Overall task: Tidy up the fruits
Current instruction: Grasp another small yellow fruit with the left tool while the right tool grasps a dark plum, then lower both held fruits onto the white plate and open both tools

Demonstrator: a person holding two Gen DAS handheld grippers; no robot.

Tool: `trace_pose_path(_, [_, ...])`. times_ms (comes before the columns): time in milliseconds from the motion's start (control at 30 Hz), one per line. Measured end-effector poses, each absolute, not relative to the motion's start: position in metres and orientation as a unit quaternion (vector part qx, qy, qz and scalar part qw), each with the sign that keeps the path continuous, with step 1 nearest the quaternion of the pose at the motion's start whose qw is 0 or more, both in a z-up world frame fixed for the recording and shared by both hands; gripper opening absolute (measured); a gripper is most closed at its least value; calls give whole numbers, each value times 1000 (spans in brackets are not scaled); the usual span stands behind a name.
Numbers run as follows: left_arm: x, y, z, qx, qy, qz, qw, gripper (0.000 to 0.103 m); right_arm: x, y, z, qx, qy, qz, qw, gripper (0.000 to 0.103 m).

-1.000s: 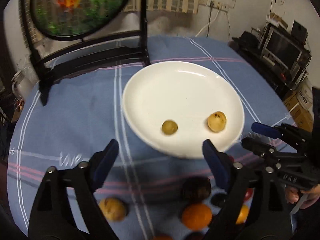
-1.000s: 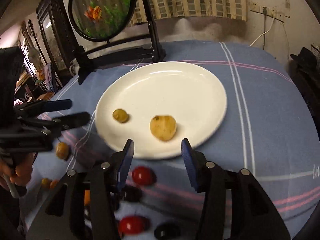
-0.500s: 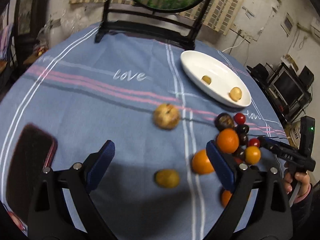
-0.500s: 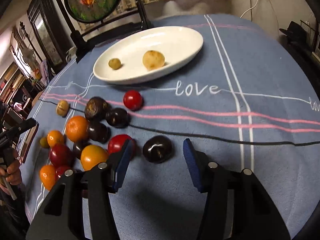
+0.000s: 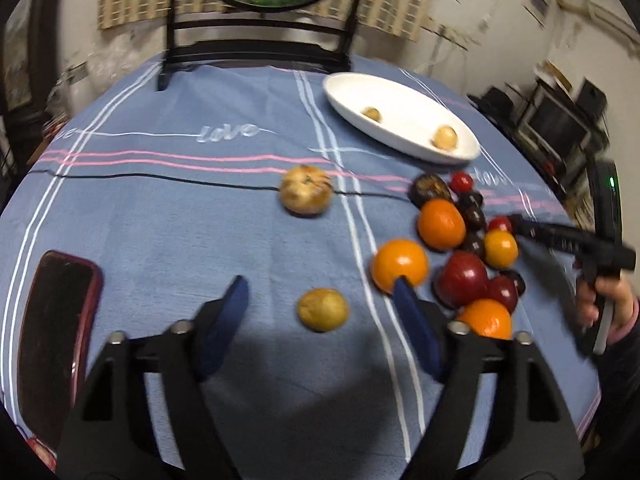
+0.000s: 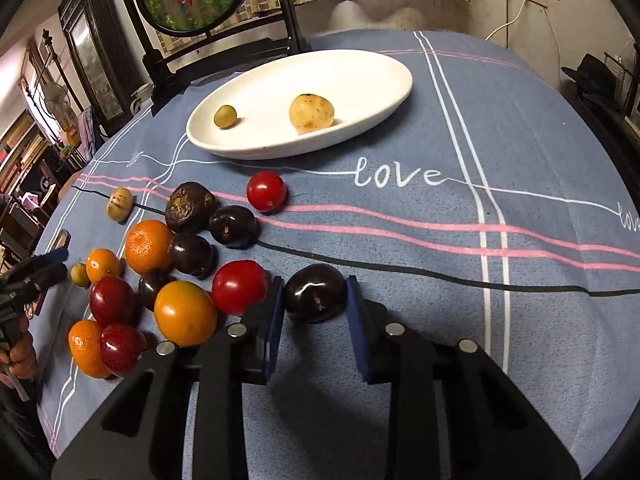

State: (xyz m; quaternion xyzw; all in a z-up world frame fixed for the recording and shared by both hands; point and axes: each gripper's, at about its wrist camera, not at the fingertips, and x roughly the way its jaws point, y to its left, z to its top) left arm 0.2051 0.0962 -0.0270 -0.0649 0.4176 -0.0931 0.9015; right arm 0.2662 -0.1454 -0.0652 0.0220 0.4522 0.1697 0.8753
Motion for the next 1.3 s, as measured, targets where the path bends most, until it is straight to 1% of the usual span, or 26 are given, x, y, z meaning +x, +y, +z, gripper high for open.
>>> trace_pose_path(33, [206, 92, -29, -56, 422, -97, 900, 57, 266, -145, -66, 20, 453, 170, 875, 30])
trace_pose_path(67, [207, 91, -31, -52, 425, -98, 898, 51, 266, -145, -66, 19, 453, 170, 875, 30])
trace_pose_path(100, [207, 89, -33, -47, 428, -100, 897, 49, 267, -144, -66, 19, 453, 169, 875, 30])
trace_pose_path(267, [206, 83, -38, -19, 434, -93, 896, 45, 266, -144, -65, 20, 452, 170, 875, 30])
trace_pose_path(433, [206, 83, -42, -18, 443, -95, 891, 40, 266, -145, -65, 20, 452, 170, 875, 30])
trace_pose_path(500, [208, 86, -44, -24, 449, -92, 889, 33, 266, -145, -65, 20, 453, 169, 875, 30])
trace_pose_path(600, [210, 88, -46, -30, 454, -88, 886, 29, 266, -144, -65, 19, 453, 169, 875, 30])
trace_pose_path(700, [210, 89, -45, -32, 454, -88, 886, 29, 266, -145, -63, 22, 449, 170, 877, 30])
trace_pose_path(833, [215, 93, -38, -48, 451, -87, 887, 29, 269, -150, -46, 40, 411, 172, 894, 30])
trace_pose_path(900, [225, 91, -24, -64, 447, -99, 887, 29, 277, -150, -35, 48, 387, 173, 904, 30])
trace_pose_path(1000, [245, 79, 2, -61, 424, -110, 897, 29, 296, -145, -25, 60, 362, 173, 914, 30])
trace_pose_path(1133, [295, 47, 26, -47, 409, -117, 904, 29, 329, -132, -19, 64, 337, 170, 924, 30])
trace_pose_path(1300, [367, -7, 25, 1, 422, -122, 898, 29, 360, -126, -25, 59, 342, 166, 923, 30])
